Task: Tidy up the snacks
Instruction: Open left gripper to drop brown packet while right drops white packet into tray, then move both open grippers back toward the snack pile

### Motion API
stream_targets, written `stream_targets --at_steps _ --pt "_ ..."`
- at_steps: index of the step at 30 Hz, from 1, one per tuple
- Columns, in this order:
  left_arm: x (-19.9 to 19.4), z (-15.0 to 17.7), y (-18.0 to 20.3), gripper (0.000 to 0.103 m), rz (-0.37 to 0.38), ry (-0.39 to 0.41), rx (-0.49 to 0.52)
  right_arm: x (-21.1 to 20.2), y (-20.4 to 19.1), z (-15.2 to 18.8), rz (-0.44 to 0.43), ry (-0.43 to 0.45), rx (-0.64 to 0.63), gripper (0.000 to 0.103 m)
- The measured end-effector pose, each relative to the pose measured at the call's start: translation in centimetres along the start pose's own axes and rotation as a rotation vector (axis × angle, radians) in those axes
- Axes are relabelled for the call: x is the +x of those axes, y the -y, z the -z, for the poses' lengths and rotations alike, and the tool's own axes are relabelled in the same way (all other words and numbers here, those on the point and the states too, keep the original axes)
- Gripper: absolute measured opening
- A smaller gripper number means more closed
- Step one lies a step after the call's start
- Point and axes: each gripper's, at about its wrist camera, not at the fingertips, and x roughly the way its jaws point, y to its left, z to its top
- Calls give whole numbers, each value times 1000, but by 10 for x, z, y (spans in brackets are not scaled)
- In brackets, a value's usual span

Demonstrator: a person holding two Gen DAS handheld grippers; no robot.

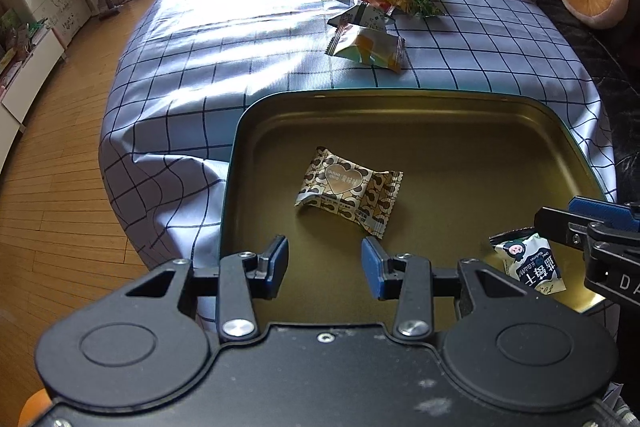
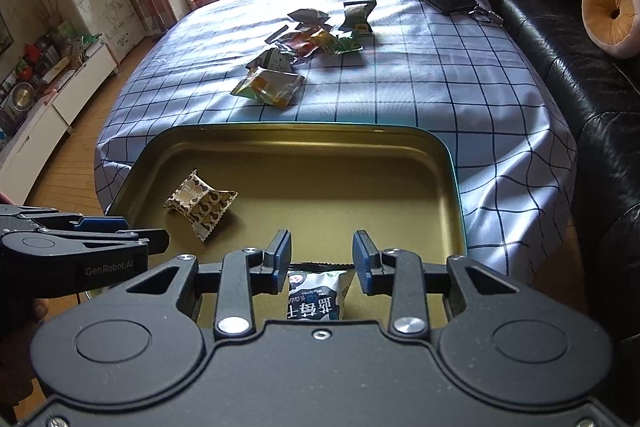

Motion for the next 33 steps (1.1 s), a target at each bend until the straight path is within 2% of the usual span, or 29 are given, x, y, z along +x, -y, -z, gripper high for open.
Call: stream_targets --at_steps 4,9,16,24,33 --pt "4 -7 0 42 17 -14 14 8 5 -4 -27 -57 20 43" --pt "8 -17 1 42 21 -2 31 13 10 -11 -23 -76 29 43" --pt "10 -36 -1 42 21 36 29 16 17 -30 -3 -47 51 43" --pt "12 -57 -6 42 -13 113 26 21 22 -53 8 -9 87 43" --pt "23 -84 -13 42 -18 148 12 32 27 -78 17 29 98 43"
